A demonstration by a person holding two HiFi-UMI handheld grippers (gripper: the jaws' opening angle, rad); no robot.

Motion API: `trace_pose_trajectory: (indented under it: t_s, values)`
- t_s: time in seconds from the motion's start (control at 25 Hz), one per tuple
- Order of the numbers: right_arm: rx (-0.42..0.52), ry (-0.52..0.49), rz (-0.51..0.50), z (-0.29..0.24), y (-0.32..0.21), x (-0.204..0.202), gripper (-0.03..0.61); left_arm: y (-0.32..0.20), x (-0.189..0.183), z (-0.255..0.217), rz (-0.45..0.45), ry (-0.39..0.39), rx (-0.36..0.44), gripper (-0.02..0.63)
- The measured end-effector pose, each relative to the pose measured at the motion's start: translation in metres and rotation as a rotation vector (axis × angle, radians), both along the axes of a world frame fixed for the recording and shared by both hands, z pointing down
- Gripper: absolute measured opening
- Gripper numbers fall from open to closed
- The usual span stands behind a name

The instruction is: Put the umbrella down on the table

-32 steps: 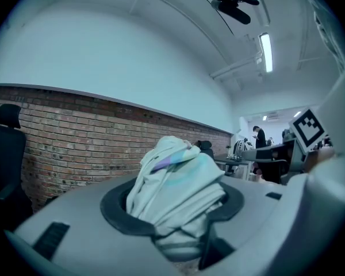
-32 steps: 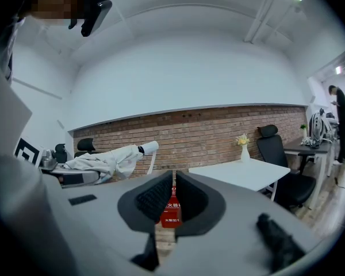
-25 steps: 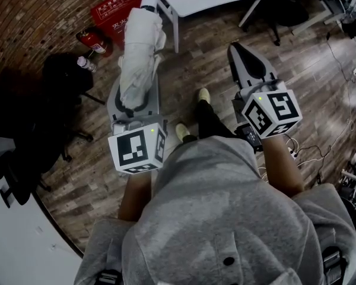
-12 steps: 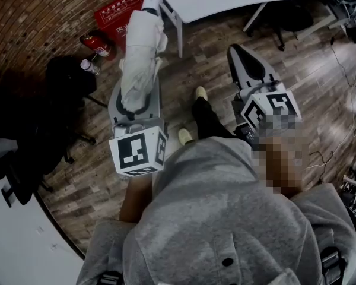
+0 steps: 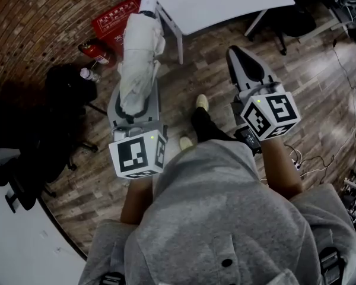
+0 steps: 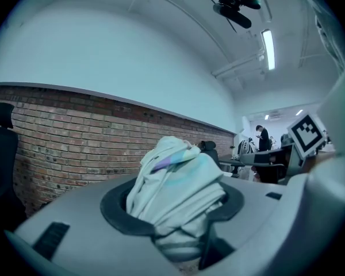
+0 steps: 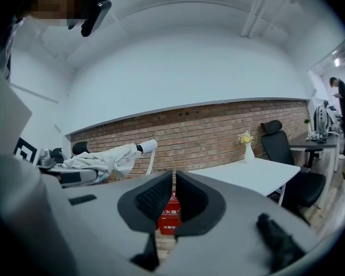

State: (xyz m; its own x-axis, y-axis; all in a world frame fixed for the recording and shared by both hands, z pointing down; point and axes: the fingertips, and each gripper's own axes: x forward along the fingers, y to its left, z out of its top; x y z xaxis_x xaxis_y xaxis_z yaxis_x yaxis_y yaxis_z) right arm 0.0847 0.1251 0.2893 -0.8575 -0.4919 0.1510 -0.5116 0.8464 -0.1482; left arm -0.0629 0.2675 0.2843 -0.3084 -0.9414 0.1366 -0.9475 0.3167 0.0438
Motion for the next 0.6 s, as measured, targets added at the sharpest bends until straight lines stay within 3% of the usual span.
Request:
trace_pose_trajectory:
  t_s: [0.6]
  values:
    - [-0.019,0.002,0.014,0.004,-0.104,-0.036,0.035,-0.104,-0.034,0.002,0.020,0.000,-0.031,0.235]
